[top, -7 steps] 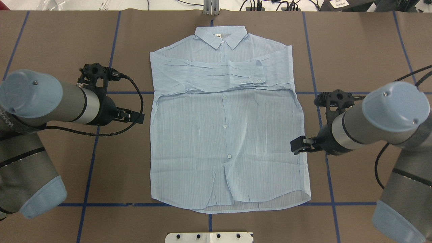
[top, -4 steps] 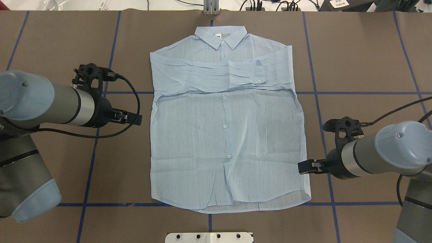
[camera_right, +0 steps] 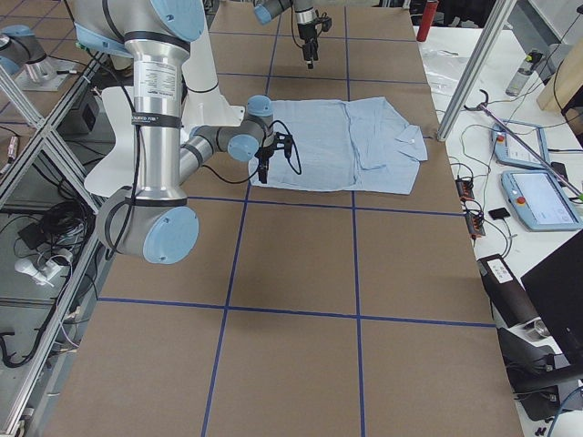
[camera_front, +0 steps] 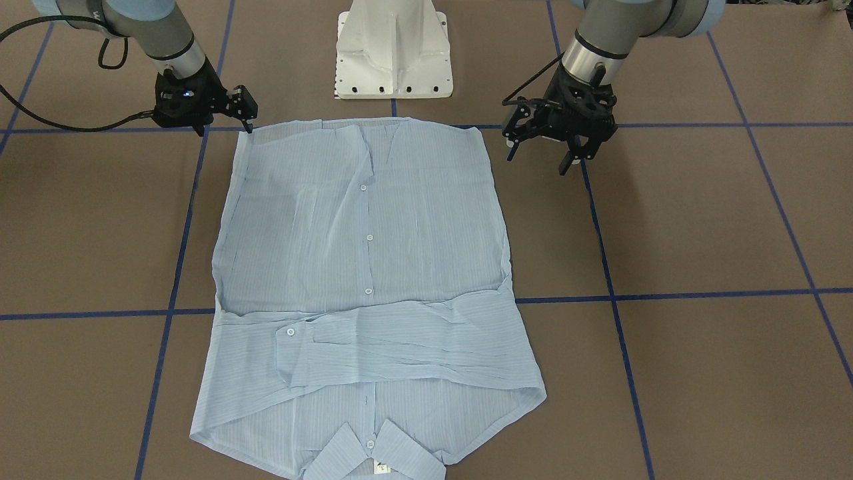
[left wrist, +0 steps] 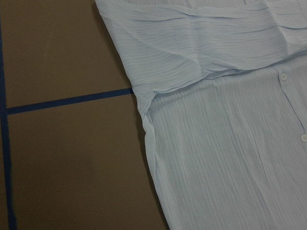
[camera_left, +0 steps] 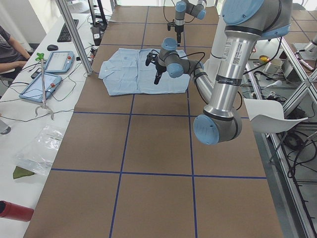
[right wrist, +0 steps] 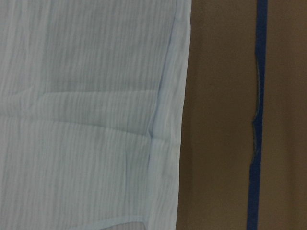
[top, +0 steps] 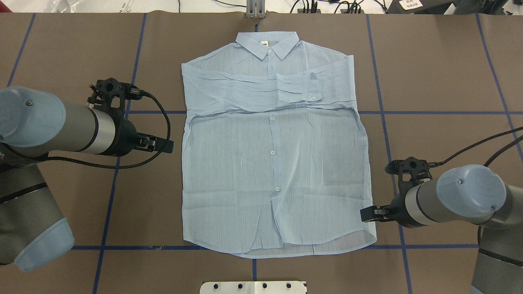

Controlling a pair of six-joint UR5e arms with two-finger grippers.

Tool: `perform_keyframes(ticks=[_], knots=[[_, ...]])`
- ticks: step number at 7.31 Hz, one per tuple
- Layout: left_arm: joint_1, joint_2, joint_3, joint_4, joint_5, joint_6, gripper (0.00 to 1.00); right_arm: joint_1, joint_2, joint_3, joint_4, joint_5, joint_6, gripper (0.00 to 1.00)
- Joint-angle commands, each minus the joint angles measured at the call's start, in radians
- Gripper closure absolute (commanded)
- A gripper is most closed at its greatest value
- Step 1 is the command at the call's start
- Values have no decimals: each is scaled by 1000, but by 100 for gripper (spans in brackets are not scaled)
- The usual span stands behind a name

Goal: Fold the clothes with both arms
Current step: 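Position the right gripper at the hem corner nearest the robot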

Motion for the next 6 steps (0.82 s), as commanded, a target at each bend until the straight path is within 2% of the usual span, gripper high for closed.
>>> perform_keyframes(ticks=[1,3,4,5,6], knots=[[5,-6,7,-4,0,-2,0,-38,25,-65,0,-4,-1,0],[5,-7,7,-4,0,-2,0,-67,51,-83,0,3,1,2],[5,-6,6,-4,0,-2,0,-72,53,-84,0,12,-1,12],[5,-6,7,-4,0,-1,0,-72,55,-83,0,26,1,26],[5,-4,7,-4,0,-1,0,-70,56,-80,0,28,-1,29]])
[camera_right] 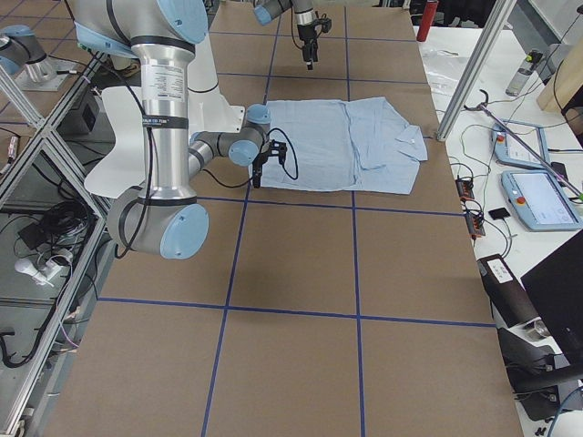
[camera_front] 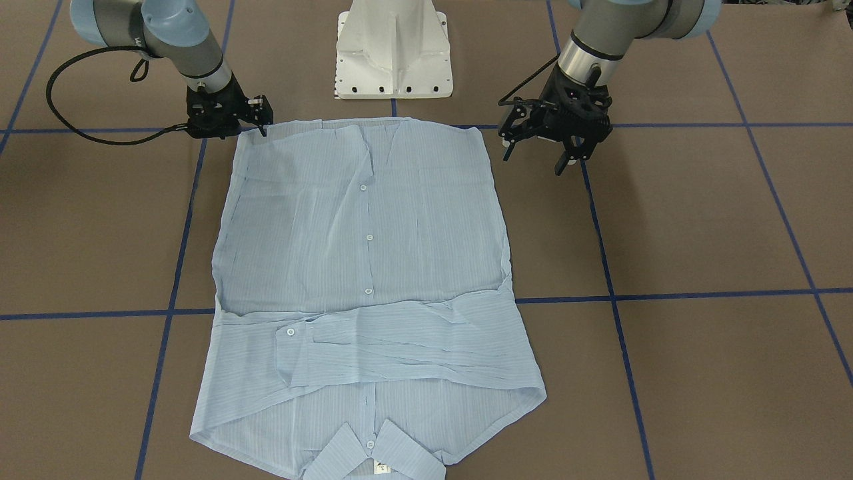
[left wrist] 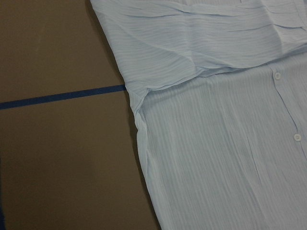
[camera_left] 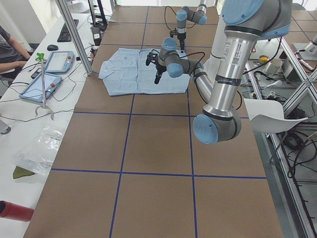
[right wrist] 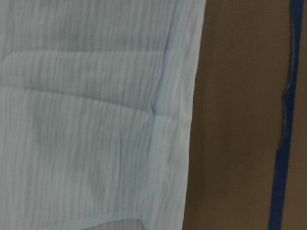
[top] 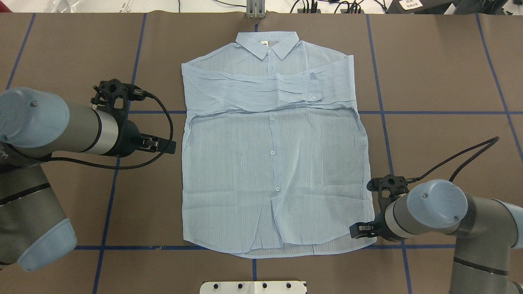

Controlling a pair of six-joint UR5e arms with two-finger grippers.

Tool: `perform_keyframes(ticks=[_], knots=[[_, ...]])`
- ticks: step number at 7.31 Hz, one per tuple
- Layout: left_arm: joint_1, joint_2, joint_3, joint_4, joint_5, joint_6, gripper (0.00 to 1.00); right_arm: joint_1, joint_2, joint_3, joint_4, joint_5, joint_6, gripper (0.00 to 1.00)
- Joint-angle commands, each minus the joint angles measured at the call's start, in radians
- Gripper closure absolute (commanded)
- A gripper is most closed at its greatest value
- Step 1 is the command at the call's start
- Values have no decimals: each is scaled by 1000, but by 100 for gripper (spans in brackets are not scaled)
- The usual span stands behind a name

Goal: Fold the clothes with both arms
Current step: 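Position the right gripper at the hem corner nearest the robot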

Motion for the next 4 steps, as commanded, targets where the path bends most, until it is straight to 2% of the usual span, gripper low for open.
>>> perform_keyframes(ticks=[1,4], knots=[[0,3,2,0,0,1,0,1,3,-2,0,6,-1,29],[0,-2,2,0,2,1,0,14,4,-30,0,-11,-1,29]])
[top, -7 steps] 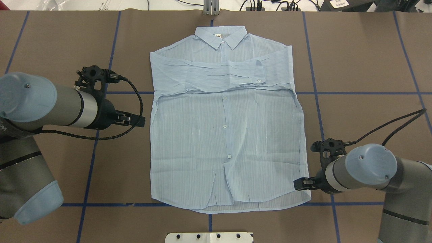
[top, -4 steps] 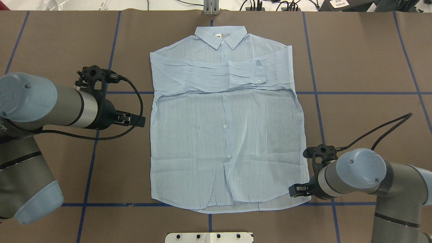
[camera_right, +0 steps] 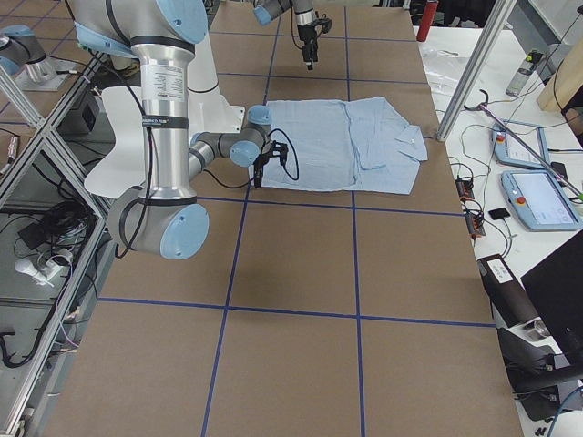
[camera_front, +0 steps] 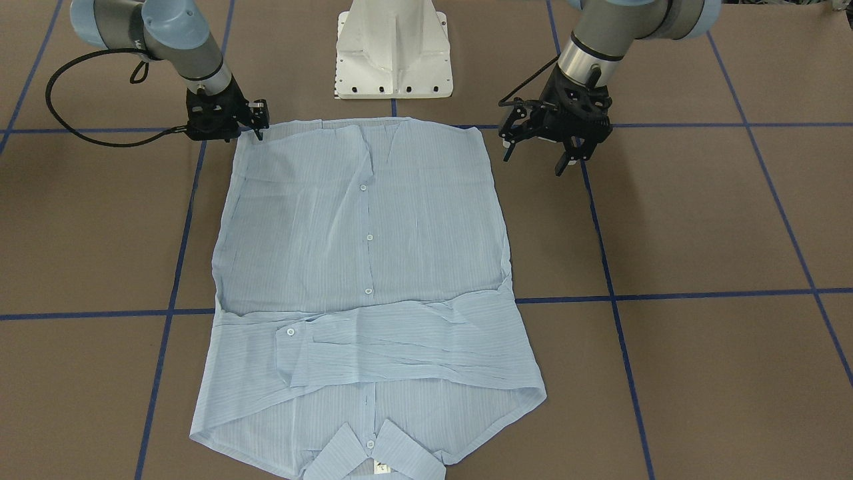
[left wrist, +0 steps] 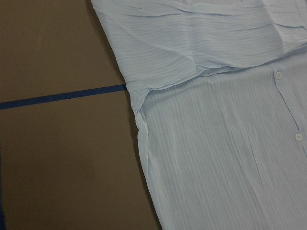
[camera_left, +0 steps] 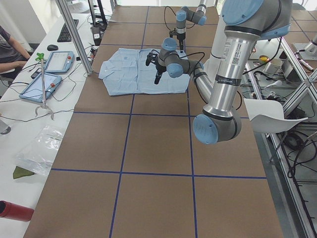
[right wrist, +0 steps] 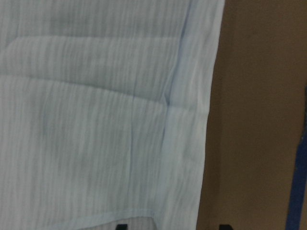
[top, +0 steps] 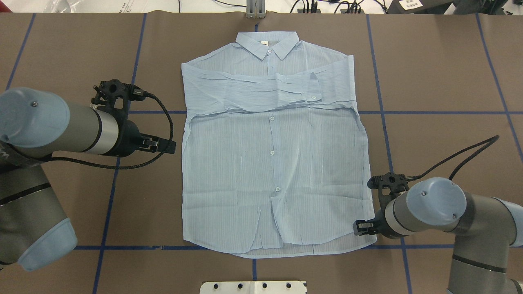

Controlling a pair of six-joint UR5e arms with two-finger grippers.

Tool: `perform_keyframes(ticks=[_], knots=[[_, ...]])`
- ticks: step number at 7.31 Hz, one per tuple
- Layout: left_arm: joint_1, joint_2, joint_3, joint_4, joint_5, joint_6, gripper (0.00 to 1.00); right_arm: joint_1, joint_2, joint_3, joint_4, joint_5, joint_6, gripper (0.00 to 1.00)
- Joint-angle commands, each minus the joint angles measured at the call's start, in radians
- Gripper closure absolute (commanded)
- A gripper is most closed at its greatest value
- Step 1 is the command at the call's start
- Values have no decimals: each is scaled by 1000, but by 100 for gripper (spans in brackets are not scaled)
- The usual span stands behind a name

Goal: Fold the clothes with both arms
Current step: 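Position the right gripper at the hem corner nearest the robot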

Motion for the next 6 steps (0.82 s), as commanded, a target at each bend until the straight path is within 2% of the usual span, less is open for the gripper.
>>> perform_keyframes(ticks=[1,3,6], knots=[[0,-2,0,0,1,-2,0,4,11,-15,0,-1,0,29],[0,-1,0,0,1,-2,0,6,14,-18,0,3,0,44],[0,-2,-1,2,1,-2,0,28,15,-6,0,13,0,74]])
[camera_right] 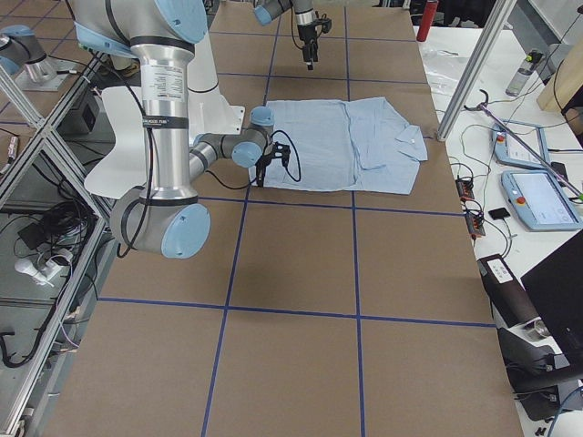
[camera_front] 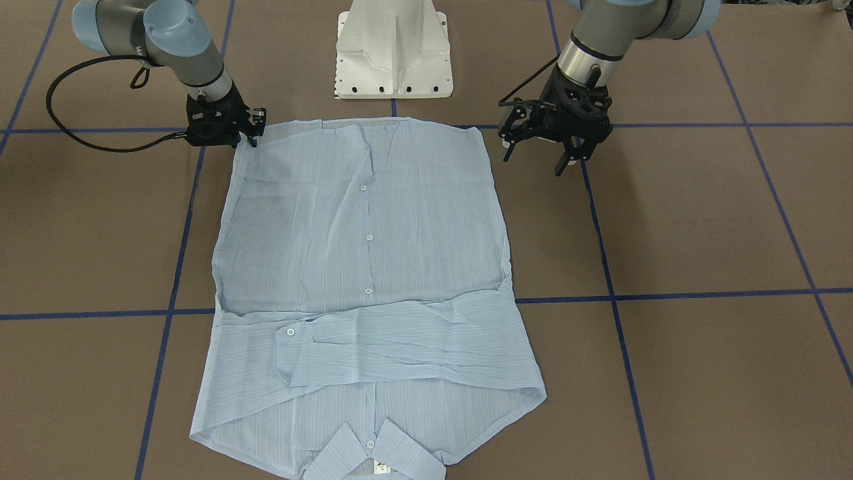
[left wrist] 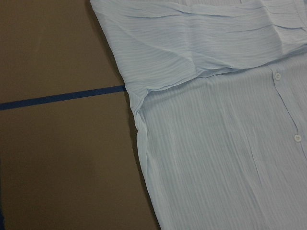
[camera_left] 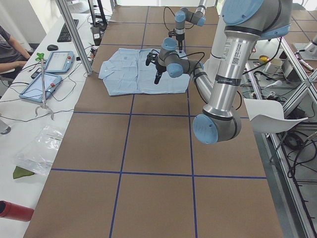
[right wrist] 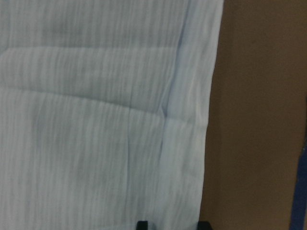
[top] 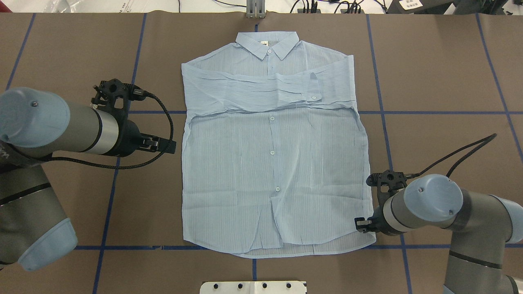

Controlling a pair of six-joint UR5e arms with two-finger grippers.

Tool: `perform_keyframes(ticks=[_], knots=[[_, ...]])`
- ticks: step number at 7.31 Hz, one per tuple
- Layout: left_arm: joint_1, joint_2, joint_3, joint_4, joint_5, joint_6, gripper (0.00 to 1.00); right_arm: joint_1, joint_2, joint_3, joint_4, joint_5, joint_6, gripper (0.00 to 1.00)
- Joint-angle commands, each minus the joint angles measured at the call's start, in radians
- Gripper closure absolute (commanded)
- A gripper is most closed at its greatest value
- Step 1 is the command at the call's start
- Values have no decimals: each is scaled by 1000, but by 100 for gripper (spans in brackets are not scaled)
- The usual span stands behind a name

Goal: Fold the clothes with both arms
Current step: 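Position the right gripper at the hem corner nearest the robot, then move the left gripper to the other hem corner nearest the robot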

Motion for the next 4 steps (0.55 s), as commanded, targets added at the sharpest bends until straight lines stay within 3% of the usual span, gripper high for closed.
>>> perform_keyframes(ticks=[1,2,4], knots=[[-2,-1,-1,1,0,1,1,16,1,11,0,0,0,91],[-2,-1,-1,2,0,1,1,16,0,11,0,0,2,100],[-2,-1,0,2,0,-1,1,16,0,11,-3,-3,2,100]])
